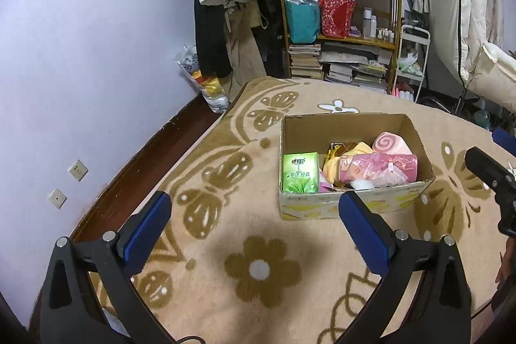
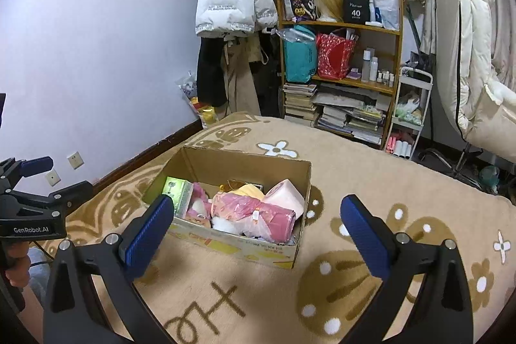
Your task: Organize soft objects
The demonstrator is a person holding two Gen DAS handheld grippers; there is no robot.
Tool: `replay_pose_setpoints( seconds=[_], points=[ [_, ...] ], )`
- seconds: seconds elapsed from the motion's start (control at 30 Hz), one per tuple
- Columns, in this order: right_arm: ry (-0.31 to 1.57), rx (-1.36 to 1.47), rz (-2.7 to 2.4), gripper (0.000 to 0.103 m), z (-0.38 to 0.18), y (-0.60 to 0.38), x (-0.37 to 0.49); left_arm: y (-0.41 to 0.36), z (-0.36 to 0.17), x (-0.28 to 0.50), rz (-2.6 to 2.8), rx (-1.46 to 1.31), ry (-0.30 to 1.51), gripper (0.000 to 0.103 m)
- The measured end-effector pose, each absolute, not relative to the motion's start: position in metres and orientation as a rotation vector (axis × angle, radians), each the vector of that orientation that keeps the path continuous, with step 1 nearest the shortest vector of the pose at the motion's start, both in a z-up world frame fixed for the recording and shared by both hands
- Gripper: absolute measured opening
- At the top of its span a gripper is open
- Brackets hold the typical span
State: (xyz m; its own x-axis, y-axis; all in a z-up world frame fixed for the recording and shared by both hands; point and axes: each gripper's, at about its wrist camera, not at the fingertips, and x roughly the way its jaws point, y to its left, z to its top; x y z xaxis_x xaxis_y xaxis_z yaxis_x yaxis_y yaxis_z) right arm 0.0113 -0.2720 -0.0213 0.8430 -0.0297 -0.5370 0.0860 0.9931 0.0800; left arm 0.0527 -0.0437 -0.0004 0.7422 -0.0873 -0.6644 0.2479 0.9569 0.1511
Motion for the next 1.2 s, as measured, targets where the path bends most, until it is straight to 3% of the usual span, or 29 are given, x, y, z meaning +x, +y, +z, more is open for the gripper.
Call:
replay_pose_setpoints(
  seconds=[0.47, 1.2],
  points=[
    [0.506, 0.119, -0.075, 0.103, -0.005, -0.265, -0.031, -0.020, 0.004, 0.017, -0.171, 0.175, 0.655, 0.102],
    [0.527, 0.182, -0.129, 0.103, -0.044, -0.284, -0.048, -0.029, -0.023, 0.014, -0.188, 0.223, 0.661, 0.102]
  ],
)
